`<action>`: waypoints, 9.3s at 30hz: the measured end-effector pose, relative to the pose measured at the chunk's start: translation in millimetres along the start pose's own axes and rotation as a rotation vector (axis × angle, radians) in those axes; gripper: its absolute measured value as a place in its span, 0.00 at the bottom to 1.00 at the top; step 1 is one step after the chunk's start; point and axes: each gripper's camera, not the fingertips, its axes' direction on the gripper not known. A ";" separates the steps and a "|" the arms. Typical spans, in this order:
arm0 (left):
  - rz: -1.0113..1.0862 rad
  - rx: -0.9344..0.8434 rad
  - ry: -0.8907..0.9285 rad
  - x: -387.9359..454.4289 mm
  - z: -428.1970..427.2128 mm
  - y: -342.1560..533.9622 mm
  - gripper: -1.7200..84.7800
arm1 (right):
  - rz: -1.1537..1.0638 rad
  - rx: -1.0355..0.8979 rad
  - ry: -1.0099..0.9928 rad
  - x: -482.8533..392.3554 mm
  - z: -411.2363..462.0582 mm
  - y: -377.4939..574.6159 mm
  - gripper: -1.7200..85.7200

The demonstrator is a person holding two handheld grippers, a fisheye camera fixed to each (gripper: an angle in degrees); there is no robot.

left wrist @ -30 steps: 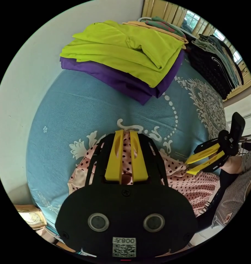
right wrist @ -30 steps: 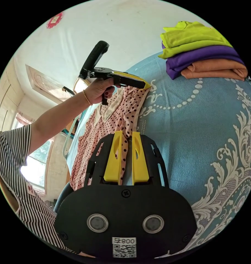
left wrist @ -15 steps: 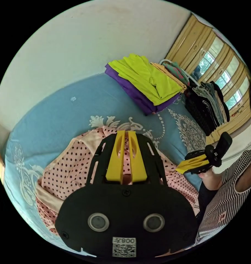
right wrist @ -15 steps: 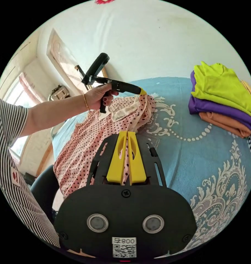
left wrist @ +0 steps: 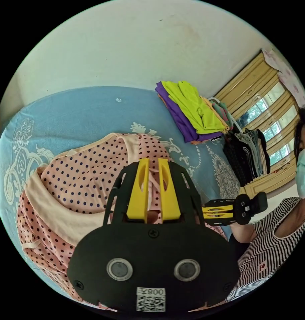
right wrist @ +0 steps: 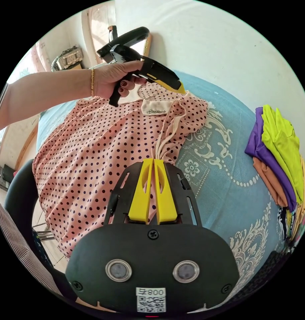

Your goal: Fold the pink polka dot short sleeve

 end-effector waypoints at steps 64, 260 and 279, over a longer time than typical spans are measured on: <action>-0.419 0.123 -0.262 -65.8 -211.8 448.6 0.04 | 0.178 -0.038 0.042 -83.8 5.5 -146.2 0.02; -0.354 0.064 -0.058 -220.7 -340.3 676.5 0.02 | 0.029 -0.073 -0.378 -242.4 180.9 -596.6 0.02; -0.337 0.100 -0.089 -79.8 -373.7 784.0 0.02 | -0.035 -0.326 -0.174 -355.2 25.8 -209.9 0.02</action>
